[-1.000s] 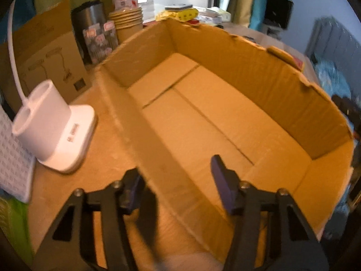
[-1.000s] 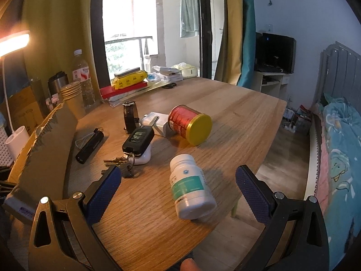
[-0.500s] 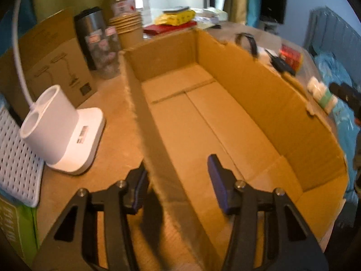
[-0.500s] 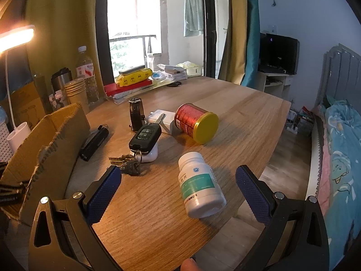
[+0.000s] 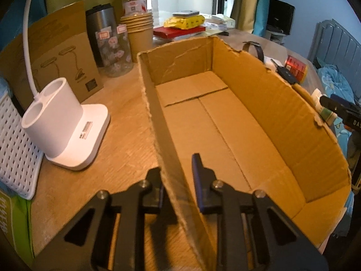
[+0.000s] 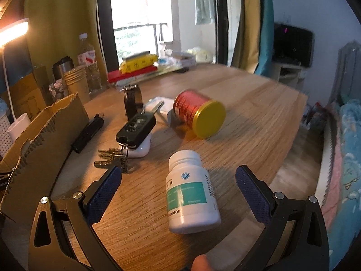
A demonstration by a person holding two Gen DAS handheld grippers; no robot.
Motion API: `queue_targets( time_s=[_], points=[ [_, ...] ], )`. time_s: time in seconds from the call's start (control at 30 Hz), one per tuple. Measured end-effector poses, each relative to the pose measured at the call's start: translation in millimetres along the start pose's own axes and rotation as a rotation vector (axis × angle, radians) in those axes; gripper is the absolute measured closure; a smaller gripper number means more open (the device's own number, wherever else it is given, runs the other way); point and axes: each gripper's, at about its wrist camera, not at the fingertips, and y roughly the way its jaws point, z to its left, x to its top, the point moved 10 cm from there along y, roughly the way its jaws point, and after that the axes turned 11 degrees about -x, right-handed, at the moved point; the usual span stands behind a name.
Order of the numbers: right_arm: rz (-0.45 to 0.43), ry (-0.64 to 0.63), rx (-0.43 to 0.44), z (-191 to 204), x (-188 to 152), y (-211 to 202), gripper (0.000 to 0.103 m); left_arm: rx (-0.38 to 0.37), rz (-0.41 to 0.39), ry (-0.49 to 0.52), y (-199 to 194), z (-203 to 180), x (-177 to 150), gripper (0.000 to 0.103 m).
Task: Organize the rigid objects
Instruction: 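Grasp the white pill bottle with the right gripper, then carry the pill bottle over the box and release it inside with the right gripper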
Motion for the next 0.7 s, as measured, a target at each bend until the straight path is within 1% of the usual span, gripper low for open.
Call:
queue_targets(
  time_s=[0.23,0.27,0.3,0.33,0.37,0.4,0.43,0.47,0.7],
  points=[
    [0.024,-0.026,0.014,7.4,-7.5,9.4,0.003,-0.001,0.001,-0.02,0.5,2.8,-2.0,0.083],
    [0.024,-0.026,0.014,7.4,-8.5,9.8,0.007,-0.003,0.001,-0.025,0.7,2.9,-2.1,0.083],
    [0.026,-0.021,0.015,7.1,-9.4,10.4,0.018,-0.004,0.001,-0.028,0.8,2.7,-2.3,0.083],
    [0.03,-0.014,0.009,5.1,-10.5,11.1,0.026,-0.004,0.001,-0.029,0.9,2.8,-2.3,0.083],
    [0.034,-0.014,-0.003,3.5,-11.1,12.2,0.04,-0.004,0.001,-0.028,1.0,2.6,-2.4,0.083],
    [0.036,-0.016,-0.014,2.1,-11.7,13.1,0.05,-0.004,0.001,-0.029,1.0,2.6,-2.4,0.083],
    [0.039,-0.02,-0.025,0.5,-12.4,14.0,0.055,-0.004,0.001,-0.029,1.0,2.4,-2.4,0.083],
    [0.041,-0.019,-0.027,0.1,-13.1,14.3,0.057,-0.003,0.001,-0.029,1.0,2.6,-2.3,0.083],
    [0.023,-0.029,-0.009,4.1,-14.7,10.8,0.058,0.007,-0.001,-0.023,0.8,1.8,-1.7,0.083]
  ],
)
